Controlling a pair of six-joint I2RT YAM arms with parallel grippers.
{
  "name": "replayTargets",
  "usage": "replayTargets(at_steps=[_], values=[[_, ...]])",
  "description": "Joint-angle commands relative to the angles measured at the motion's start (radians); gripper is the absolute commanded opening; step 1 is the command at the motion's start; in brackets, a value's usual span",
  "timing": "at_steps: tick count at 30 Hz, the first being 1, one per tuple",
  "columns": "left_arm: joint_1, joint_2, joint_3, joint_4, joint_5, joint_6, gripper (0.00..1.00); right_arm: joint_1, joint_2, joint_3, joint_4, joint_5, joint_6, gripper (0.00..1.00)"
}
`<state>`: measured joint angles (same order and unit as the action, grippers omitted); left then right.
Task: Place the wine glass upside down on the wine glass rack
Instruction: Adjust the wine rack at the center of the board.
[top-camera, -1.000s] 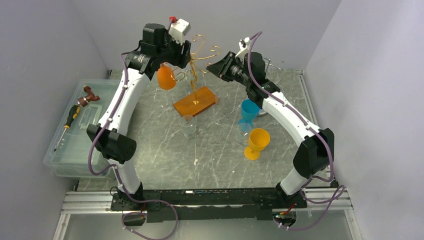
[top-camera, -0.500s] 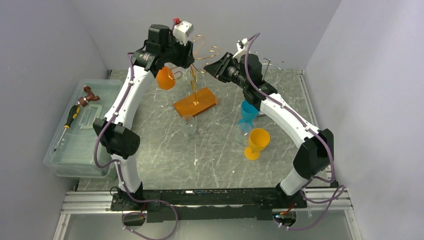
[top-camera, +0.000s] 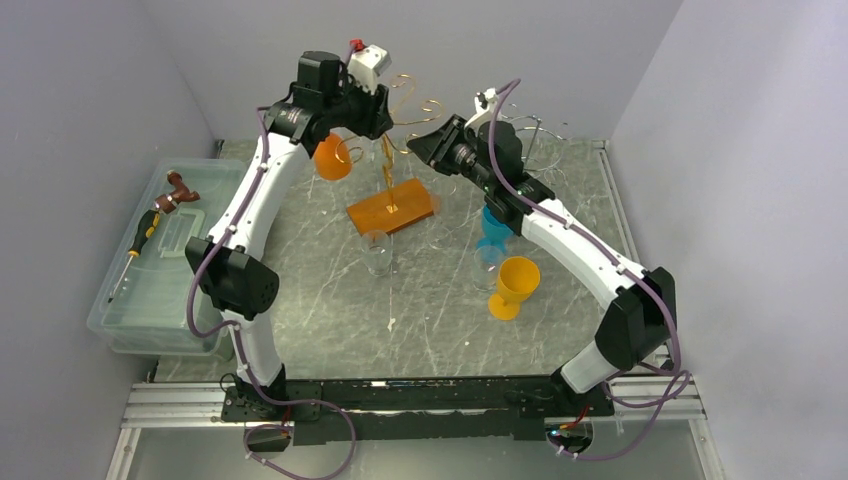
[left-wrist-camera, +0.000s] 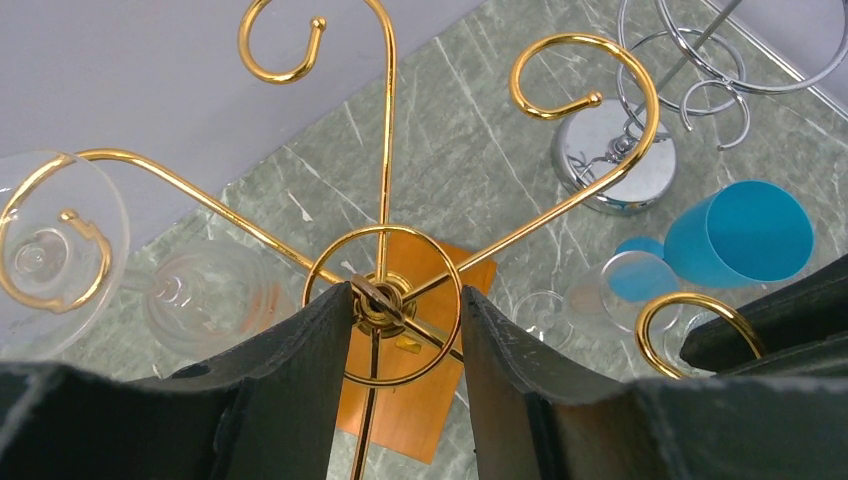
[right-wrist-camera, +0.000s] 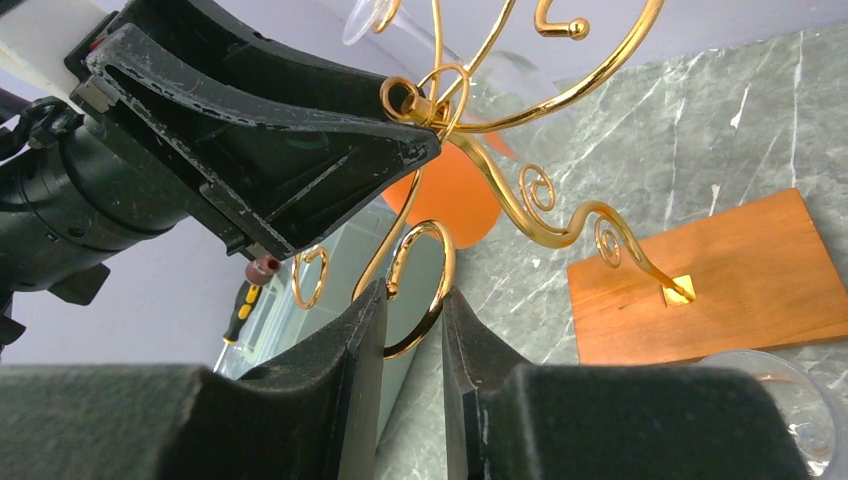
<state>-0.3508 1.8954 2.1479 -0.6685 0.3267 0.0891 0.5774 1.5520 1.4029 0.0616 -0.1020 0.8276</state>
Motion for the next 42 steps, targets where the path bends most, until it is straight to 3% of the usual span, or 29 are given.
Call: replayTargets(at_steps=[1, 9, 12, 14, 17, 18, 27, 42], values=[[-0.005, -0.024, -0.011, 0.01, 0.013, 0.016, 0.49, 0.053, -0.025, -0.012, 0.006, -0.04, -0.041, 0.0], [-0.005, -0.026, -0.021, 0.011, 0.038, 0.017, 0.51, 0.075, -0.045, -0.061, 0.014, -0.024, -0.03, 0.0], [-0.007, -0.034, -0.023, 0.009, 0.054, 0.013, 0.57, 0.075, -0.061, -0.088, 0.008, -0.009, -0.038, 0.0], [-0.008, -0.042, -0.009, -0.004, 0.062, 0.006, 0.67, 0.072, -0.077, -0.108, 0.004, 0.001, -0.042, 0.0], [-0.008, -0.06, 0.016, -0.025, 0.068, -0.004, 0.95, 0.069, -0.095, -0.138, 0.004, 0.008, -0.044, 0.0], [-0.008, -0.065, 0.028, -0.037, 0.07, -0.005, 0.99, 0.068, -0.097, -0.141, 0.002, 0.007, -0.045, 0.0], [-0.008, -0.104, 0.104, -0.112, 0.049, 0.019, 1.0, 0.057, -0.087, -0.101, -0.013, -0.001, -0.053, 0.09], [-0.008, -0.157, 0.121, -0.14, -0.038, 0.195, 0.99, 0.009, -0.036, -0.006, -0.038, -0.065, -0.053, 0.17]])
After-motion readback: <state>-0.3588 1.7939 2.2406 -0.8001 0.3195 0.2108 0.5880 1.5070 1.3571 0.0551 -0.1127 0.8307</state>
